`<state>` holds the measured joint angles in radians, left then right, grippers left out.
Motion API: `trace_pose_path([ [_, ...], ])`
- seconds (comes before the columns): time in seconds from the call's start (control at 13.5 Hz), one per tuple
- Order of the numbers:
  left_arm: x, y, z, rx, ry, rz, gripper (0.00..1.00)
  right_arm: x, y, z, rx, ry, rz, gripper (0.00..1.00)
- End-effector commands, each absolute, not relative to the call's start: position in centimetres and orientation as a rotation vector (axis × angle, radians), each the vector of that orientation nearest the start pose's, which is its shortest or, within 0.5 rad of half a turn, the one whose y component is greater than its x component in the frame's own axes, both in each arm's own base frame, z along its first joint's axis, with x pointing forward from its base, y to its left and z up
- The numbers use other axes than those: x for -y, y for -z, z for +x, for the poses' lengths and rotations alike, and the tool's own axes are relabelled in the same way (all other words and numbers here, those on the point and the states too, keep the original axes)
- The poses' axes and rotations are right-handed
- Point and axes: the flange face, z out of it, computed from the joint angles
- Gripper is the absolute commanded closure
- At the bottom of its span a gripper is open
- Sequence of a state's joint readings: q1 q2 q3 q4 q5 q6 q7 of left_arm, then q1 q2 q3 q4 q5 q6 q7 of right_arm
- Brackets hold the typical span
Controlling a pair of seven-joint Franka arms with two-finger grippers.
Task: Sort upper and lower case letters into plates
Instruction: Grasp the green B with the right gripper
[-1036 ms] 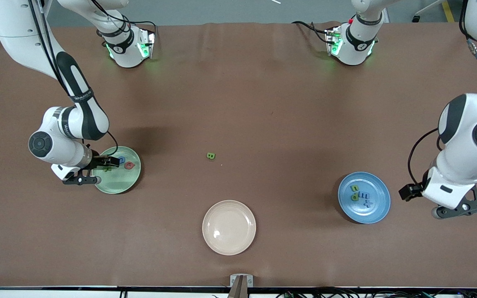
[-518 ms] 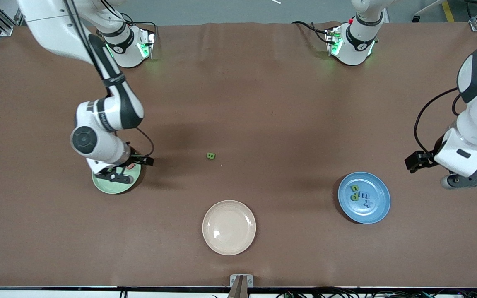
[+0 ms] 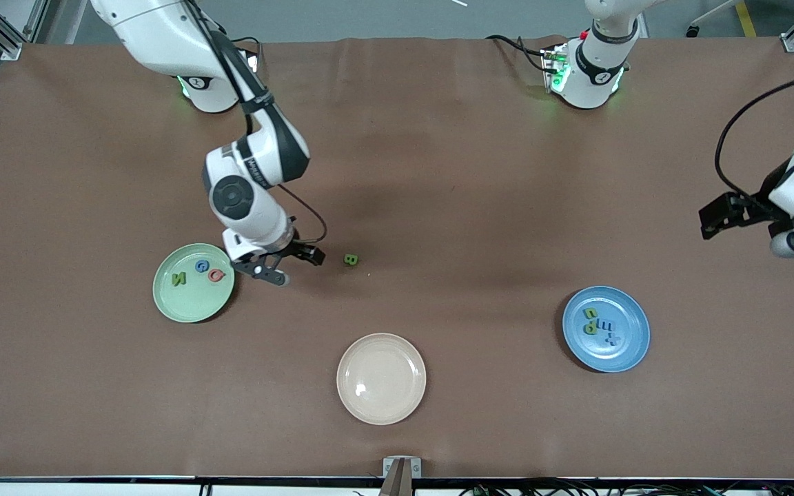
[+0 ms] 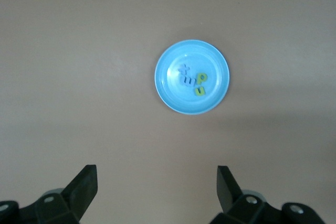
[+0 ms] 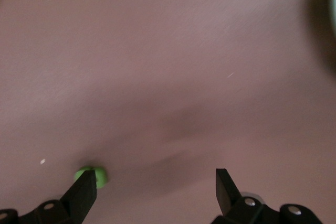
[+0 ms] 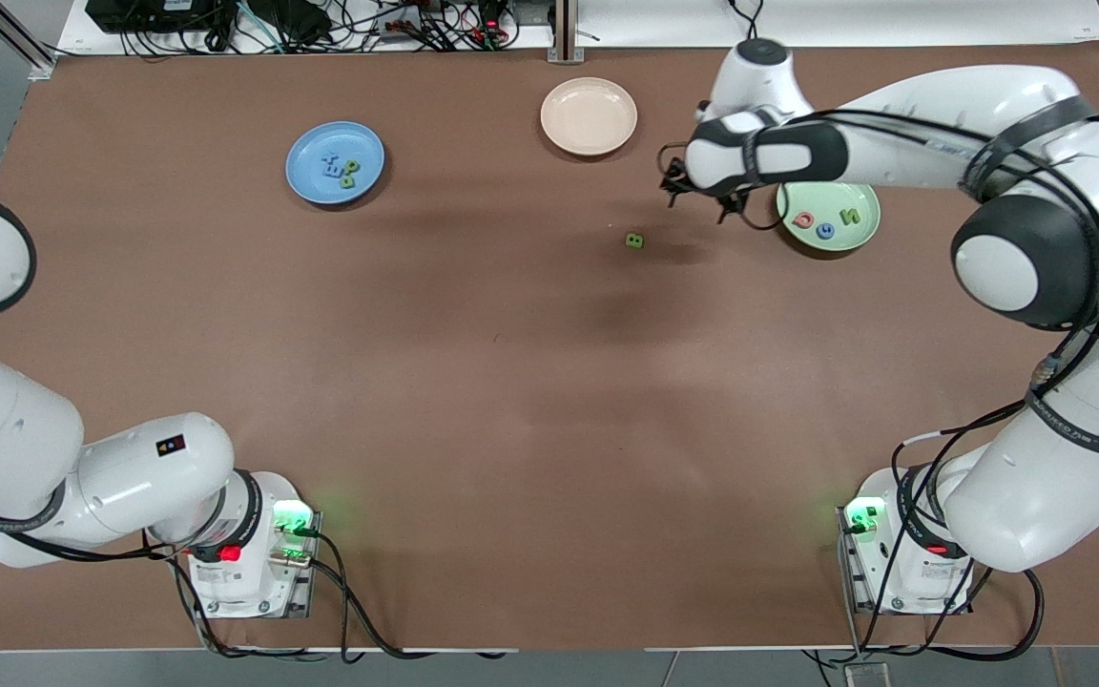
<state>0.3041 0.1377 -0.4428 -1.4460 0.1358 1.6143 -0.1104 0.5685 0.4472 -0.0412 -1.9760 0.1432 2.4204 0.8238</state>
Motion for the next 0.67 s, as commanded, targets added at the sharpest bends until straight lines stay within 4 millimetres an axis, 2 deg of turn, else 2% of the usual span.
trace_pose_path([
  [0.0, 5.1, -62.5, 54.8, -0.023, 0.048, -3.101, 0.0, -35.2, -21.9, 52.6, -0.736, -0.065, -2.986, 0.0],
  [0.07, 5.4, -62.5, 53.7, -0.029, 0.041, -3.111, 0.0, -36.7, -21.3, 52.3, -0.763, -0.06, -2.986, 0.0],
  [0.3, 5.6, -63.3, 52.2, -0.032, 0.034, -3.103, 0.0, -40.1, -19.1, 51.0, -0.781, -0.061, -3.002, 0.0],
  [0.59, 6.2, -63.4, 52.0, -0.063, 0.027, -3.101, 0.0, -40.7, -18.4, 50.8, -0.698, 0.013, -3.033, 0.14],
])
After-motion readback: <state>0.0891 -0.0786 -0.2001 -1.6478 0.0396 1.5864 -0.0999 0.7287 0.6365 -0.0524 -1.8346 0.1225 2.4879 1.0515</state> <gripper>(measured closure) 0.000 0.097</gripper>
